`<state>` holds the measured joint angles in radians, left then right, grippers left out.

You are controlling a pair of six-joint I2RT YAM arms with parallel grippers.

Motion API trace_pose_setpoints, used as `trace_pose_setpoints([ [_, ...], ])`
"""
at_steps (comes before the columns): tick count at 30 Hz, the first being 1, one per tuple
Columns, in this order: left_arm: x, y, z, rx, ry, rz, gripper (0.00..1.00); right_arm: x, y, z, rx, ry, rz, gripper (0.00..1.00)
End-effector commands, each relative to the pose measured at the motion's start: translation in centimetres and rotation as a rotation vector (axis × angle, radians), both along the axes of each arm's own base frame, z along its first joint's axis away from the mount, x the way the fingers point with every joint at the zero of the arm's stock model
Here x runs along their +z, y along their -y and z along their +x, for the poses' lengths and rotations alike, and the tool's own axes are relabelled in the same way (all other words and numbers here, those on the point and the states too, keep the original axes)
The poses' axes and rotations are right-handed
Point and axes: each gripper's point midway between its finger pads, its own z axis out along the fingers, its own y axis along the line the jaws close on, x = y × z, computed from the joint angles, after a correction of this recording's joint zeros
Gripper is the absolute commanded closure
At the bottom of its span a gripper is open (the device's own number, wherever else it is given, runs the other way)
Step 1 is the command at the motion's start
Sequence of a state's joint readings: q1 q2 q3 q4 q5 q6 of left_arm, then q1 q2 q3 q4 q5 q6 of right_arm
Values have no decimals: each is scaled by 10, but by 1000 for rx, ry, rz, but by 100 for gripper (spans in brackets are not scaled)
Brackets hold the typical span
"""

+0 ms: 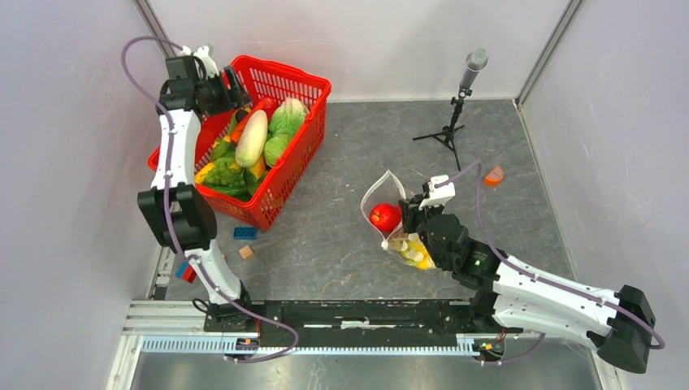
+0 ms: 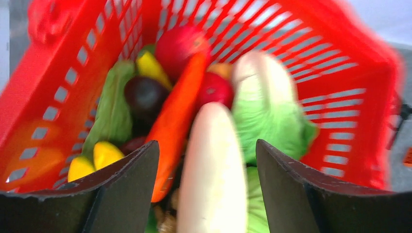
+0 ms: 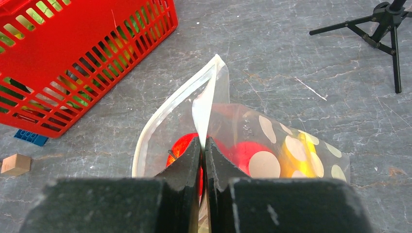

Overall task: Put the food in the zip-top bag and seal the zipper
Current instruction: Pick up the fake vegetable from the bin.

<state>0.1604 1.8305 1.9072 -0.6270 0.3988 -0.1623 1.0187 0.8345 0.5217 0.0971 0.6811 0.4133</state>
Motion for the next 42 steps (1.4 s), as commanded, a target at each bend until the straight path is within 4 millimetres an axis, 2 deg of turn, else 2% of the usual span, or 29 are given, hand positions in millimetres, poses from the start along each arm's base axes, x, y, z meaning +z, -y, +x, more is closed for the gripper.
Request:
trace_pose_setpoints([
  [1, -64, -23, -3, 73, -164, 50, 22, 28, -1, 5, -15, 51, 47, 90],
  [5, -80, -30, -4, 83, -209, 85, 22, 26, -3, 4, -6, 47, 54, 90],
  [11, -93, -43, -5, 130, -221, 136, 19, 27, -5, 4, 1, 47, 58, 90],
  [13, -93, -46, -5, 142, -232, 142, 19, 26, -4, 4, 2, 48, 58, 90],
  [19, -72, -48, -4, 176, -139, 121, 18, 27, -5, 4, 2, 50, 58, 90],
  [22, -76, -50, -6, 167, -165, 142, 20, 27, -5, 4, 5, 51, 62, 90],
  [29, -120, -48, -18, 107, -325, 159, 36, 31, -7, 3, 15, 58, 73, 90],
  [32, -129, -44, -20, 85, -347, 142, 40, 30, -9, 3, 21, 55, 79, 90],
  [35, -129, -35, -22, 48, -349, 108, 46, 29, -10, 2, 29, 52, 82, 90],
  [37, -128, -33, -24, 49, -348, 105, 44, 29, -10, 2, 31, 51, 89, 90],
  [39, -131, -35, -27, 54, -358, 116, 36, 28, -11, 1, 39, 48, 91, 90],
  [42, -137, -39, -30, 61, -383, 132, 29, 28, -12, -1, 47, 47, 100, 90],
])
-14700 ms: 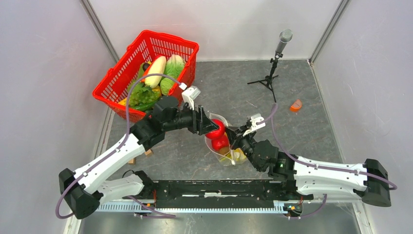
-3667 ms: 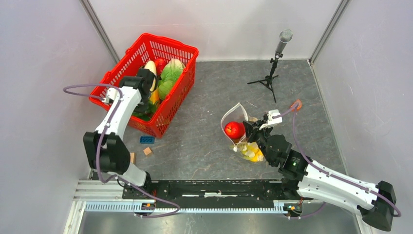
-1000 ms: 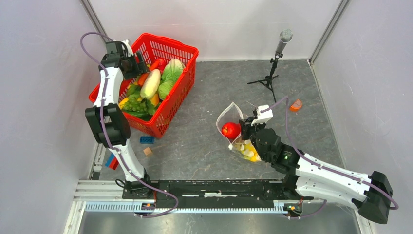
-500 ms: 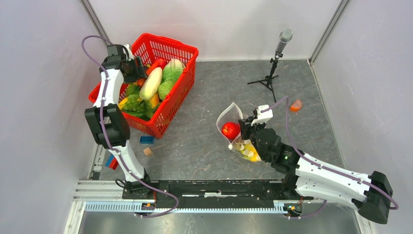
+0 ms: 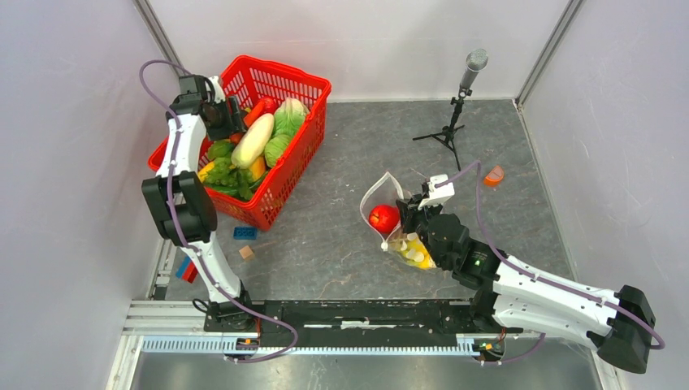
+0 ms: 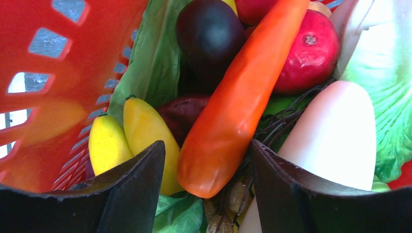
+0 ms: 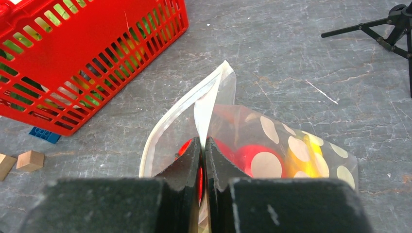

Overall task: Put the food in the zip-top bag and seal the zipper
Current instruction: Pick up the fake vegetable from the bin.

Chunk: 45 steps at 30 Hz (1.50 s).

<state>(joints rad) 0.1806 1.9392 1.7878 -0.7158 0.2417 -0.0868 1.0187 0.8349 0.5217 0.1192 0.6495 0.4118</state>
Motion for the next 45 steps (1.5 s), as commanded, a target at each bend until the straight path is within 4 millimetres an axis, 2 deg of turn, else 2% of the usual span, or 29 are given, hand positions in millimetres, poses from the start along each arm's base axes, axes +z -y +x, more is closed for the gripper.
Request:
trace_pose_setpoints([
  [1, -19, -3, -12, -33, -77, 22, 27, 24, -6, 0, 18, 38, 81, 90],
  [6, -36, -5, -9, -35, -116, 23, 22, 23, -5, -1, 22, 35, 90, 90],
  [7, -40, -5, -9, -31, -128, 16, 23, 22, -5, -1, 23, 34, 93, 90],
  [10, -38, 4, -11, -43, -109, -25, 36, 19, -6, -2, 26, 28, 86, 90],
  [14, -17, 5, -14, -34, -58, -20, 59, 19, -7, -2, 33, 24, 89, 91],
  [17, -5, 4, -21, -35, -33, 0, 67, 24, -10, -4, 49, 29, 104, 93],
  [21, 21, 5, -31, -31, 24, 16, 71, 31, -10, -7, 64, 37, 130, 94],
  [24, 42, 7, -39, -27, 78, 24, 72, 34, -7, -9, 62, 44, 150, 94],
  [29, 65, 10, -52, -23, 140, 27, 72, 36, -5, -9, 60, 50, 158, 94],
  [35, 84, 14, -63, -33, 193, 32, 72, 33, -9, -10, 75, 41, 158, 94],
  [39, 86, 14, -69, -44, 200, 49, 73, 31, -10, -11, 82, 38, 158, 94],
  [42, 83, 14, -69, -55, 194, 51, 68, 31, -12, -11, 89, 37, 163, 94],
  [45, 71, 11, -65, -50, 153, 57, 50, 30, -12, -11, 91, 36, 163, 94],
])
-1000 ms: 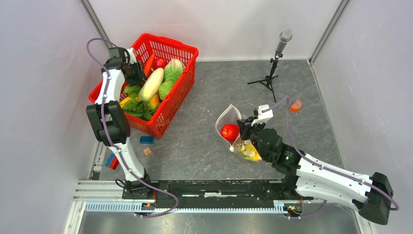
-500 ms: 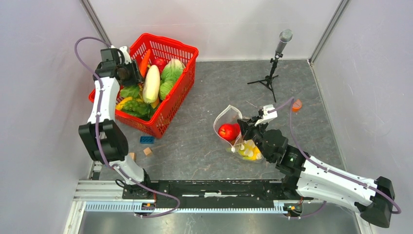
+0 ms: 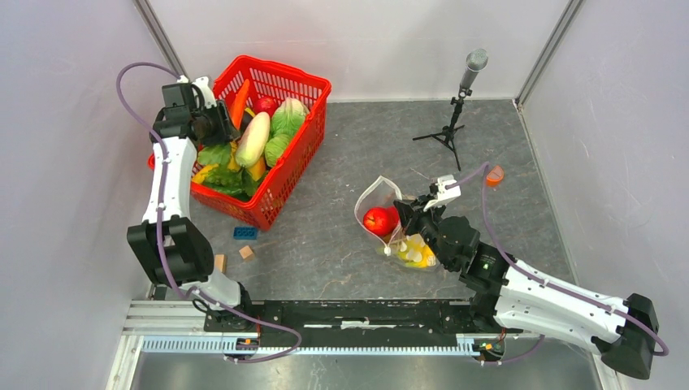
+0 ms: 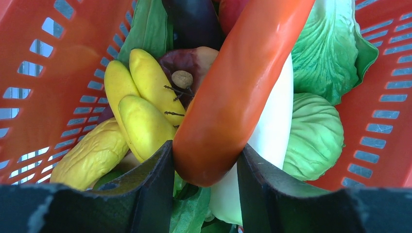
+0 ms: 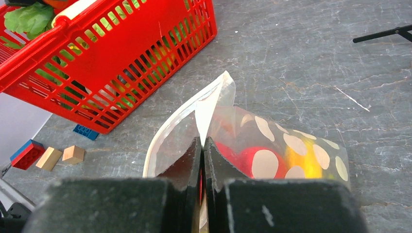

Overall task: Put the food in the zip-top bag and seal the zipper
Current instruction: Pick up the fake vegetable from the bin.

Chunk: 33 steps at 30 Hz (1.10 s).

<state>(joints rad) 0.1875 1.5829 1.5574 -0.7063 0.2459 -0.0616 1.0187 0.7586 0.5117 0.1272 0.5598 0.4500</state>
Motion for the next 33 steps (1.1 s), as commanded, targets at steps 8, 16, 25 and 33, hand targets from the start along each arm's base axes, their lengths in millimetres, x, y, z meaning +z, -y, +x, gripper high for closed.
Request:
trace_pose_setpoints([
  [8, -4, 5, 13, -58, -5, -14, 68, 8, 1, 2, -15, 21, 47, 93],
  [16, 100, 52, -20, -218, 256, -141, 68, 9, 5, 2, -29, 27, 55, 93],
  [25, 176, 124, -84, -475, 473, -468, 75, 7, -6, -1, 15, 21, 95, 94],
  [33, 178, 217, -137, -693, 454, -658, 75, 10, -10, -3, 38, 23, 140, 94],
])
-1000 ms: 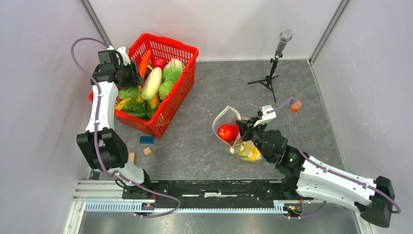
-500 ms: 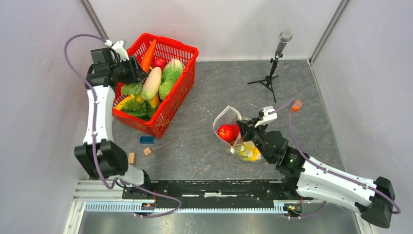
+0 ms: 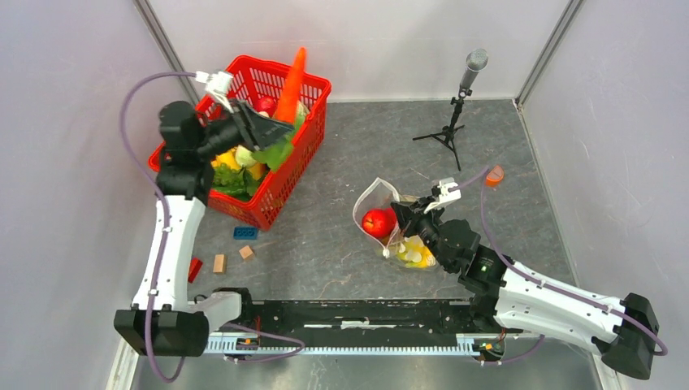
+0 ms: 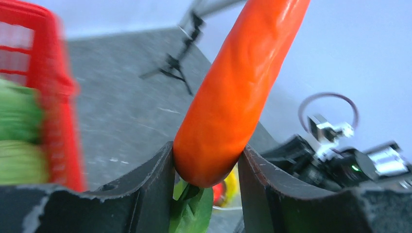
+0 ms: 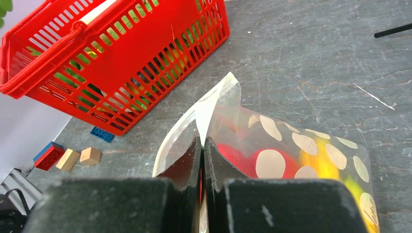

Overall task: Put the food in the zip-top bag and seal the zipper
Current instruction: Pick up the fake vegetable from the bin, then place the fake vegetable in the zipper food storage bag.

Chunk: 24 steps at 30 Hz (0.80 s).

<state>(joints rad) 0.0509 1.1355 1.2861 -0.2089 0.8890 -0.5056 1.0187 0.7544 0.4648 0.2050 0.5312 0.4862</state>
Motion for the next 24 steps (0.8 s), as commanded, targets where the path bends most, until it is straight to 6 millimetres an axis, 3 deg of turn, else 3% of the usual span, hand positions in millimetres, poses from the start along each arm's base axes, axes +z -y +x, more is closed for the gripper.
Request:
trace_pose_setpoints([
  [1, 4, 56, -31, -143, -30, -53, 76, 14, -4, -1, 14, 25, 83, 94],
  [4, -38, 74, -50, -157, -148, 71, 76, 16, -2, -2, 13, 30, 95, 94],
  [7, -79, 67, -66, -95, -279, 234, 76, 18, 1, -2, 4, 34, 108, 94],
  [16, -146, 78, -142, -240, -646, 353, 77, 17, -3, -2, 16, 23, 112, 94],
  [21, -178, 56, -161, -181, -743, 533, 79, 17, -5, -3, 23, 24, 107, 95],
  [24, -187, 60, -178, -240, -792, 551, 83, 16, -4, -2, 18, 26, 102, 94],
])
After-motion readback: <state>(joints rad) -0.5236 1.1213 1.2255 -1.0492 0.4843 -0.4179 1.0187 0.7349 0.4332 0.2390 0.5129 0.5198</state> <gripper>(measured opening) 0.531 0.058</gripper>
